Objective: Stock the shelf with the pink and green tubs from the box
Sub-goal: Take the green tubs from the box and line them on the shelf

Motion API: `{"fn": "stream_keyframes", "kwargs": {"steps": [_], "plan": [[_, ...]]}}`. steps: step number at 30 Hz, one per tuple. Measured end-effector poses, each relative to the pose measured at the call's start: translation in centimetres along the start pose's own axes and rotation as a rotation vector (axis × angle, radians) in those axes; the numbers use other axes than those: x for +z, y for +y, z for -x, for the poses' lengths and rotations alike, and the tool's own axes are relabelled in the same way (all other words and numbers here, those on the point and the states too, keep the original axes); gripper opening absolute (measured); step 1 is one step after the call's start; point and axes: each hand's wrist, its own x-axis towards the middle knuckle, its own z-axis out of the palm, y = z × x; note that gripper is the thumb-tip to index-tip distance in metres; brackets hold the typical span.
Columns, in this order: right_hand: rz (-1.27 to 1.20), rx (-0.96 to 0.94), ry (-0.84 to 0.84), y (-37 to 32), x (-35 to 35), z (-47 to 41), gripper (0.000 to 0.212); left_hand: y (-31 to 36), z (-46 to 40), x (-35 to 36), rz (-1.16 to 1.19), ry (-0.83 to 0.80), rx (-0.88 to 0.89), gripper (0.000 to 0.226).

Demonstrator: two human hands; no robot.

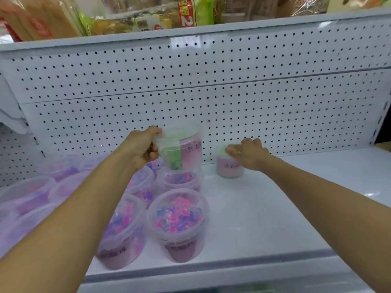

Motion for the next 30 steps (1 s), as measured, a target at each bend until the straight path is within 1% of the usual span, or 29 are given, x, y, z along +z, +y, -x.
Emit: {"fn": "stream_keyframes", "kwargs": {"steps": [2, 3, 4, 5, 6, 7, 8, 9, 11, 13, 15, 17, 18, 19, 21, 23, 26, 30], "plan": [[-0.197, -0.039, 0.184, -0.4, -1.5, 1.1, 0.048, 0.3, 0.2, 0.7, -0.035, -0.023, 0.009, 0.02], [-0.348, -0.046, 0.237, -0.8, -2.7, 1.8, 0.052, 0.5, 0.3, 1.2, -0.064, -0.038, 0.013, 0.019], [-0.52, -0.037, 0.221, -1.3, -4.0, 2.4, 0.056, 0.8, 0.4, 2.0, -0.092, -0.06, 0.016, 0.018], [-0.68, -0.016, 0.141, -1.7, -5.4, 2.9, 0.058, 1.0, 0.6, 3.0, -0.117, -0.085, 0.019, 0.018], [-0.785, 0.005, 0.039, -1.8, -6.6, 3.4, 0.058, 1.3, 0.8, 4.2, -0.136, -0.113, 0.025, 0.018], [-0.817, 0.01, -0.036, -1.8, -7.6, 3.9, 0.058, 1.6, 1.0, 5.5, -0.151, -0.141, 0.035, 0.017], [-0.815, 0.003, -0.07, -1.6, -8.3, 4.3, 0.055, 1.9, 1.3, 6.9, -0.164, -0.17, 0.049, 0.017], [-0.813, -0.002, -0.068, -1.1, -8.8, 4.5, 0.047, 2.1, 1.5, 8.2, -0.18, -0.198, 0.066, 0.017], [-0.82, 0.021, -0.015, 0.4, -9.6, 4.9, 0.029, 2.3, 1.9, 10.5, -0.232, -0.253, 0.102, 0.022], [-0.855, 0.072, 0.045, 2.6, -10.0, 5.0, 0.02, 2.1, 2.0, 12.4, -0.317, -0.308, 0.136, 0.03], [-0.874, 0.156, 0.105, 5.2, -9.8, 4.9, 0.019, 1.6, 1.6, 13.7, -0.477, -0.303, 0.172, 0.033], [-0.872, 0.249, 0.143, 7.6, -9.1, 4.7, 0.011, 0.5, 0.8, 14.6, -0.666, -0.294, 0.231, 0.023], [-0.87, 0.289, 0.16, 8.7, -8.6, 4.5, 0.006, -0.2, 0.5, 14.9, -0.786, -0.321, 0.277, 0.019], [-0.87, 0.321, 0.177, 9.8, -8.1, 4.3, 0.007, -1.1, -0.1, 15.1, -0.927, -0.357, 0.327, 0.024], [-0.879, 0.372, 0.208, 11.5, -6.9, 3.8, 0.02, -2.5, -1.1, 15.5, -1.164, -0.379, 0.402, 0.045], [-0.896, 0.399, 0.217, 12.5, -5.8, 3.2, 0.027, -3.3, -1.8, 15.8, -1.291, -0.363, 0.408, 0.052], [-0.924, 0.393, 0.21, 13.6, -4.4, 2.1, 0.034, -4.0, -2.7, 16.2, -1.381, -0.338, 0.375, 0.052], [-0.963, 0.365, 0.193, 14.2, -3.2, 0.5, 0.038, -4.5, -2.9, 17.1, -1.418, -0.255, 0.392, 0.049]]}}
